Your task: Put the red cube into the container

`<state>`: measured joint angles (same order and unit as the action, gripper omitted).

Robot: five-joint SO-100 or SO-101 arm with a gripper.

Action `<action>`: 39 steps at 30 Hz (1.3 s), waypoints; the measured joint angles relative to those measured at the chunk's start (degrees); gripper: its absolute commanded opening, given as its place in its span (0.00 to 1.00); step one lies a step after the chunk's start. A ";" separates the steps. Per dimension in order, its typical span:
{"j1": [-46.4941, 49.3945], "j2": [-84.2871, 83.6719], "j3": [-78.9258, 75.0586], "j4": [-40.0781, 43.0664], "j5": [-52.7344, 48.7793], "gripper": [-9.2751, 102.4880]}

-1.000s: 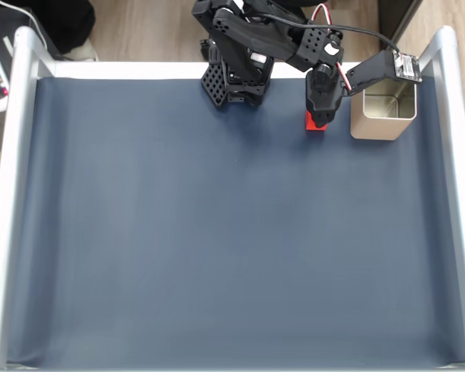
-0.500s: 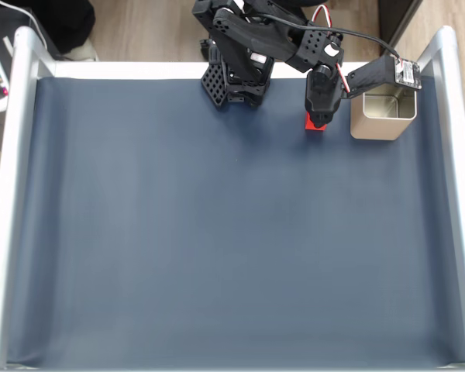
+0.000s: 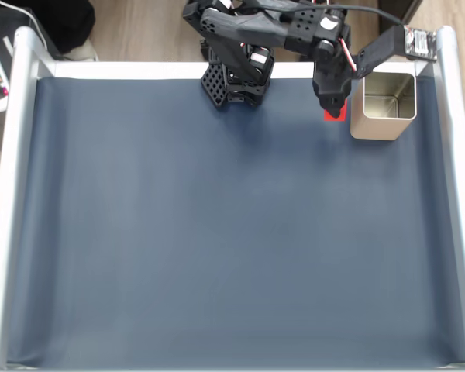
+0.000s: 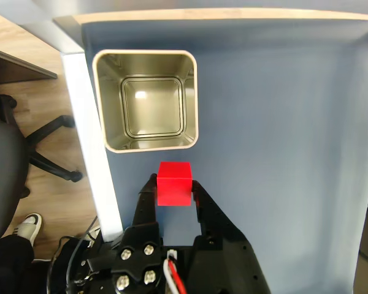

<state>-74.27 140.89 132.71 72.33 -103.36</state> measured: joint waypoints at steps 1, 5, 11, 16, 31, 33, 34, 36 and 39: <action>0.00 0.35 -1.05 0.97 -0.09 0.08; 0.00 0.53 -5.10 3.25 -0.97 0.08; 0.00 -0.35 -9.67 4.04 -1.49 0.08; 0.00 -3.87 -16.26 4.04 -1.93 0.08; -4.66 -13.62 -23.91 1.58 0.79 0.08; -5.27 -14.94 -24.26 0.35 1.58 0.08; -5.45 -15.73 -24.35 -0.35 1.85 0.08; -5.89 -17.40 -24.35 -2.11 2.64 0.08; -6.42 -19.95 -24.35 -4.04 3.43 0.08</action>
<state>-80.68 120.94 108.37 68.29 -99.93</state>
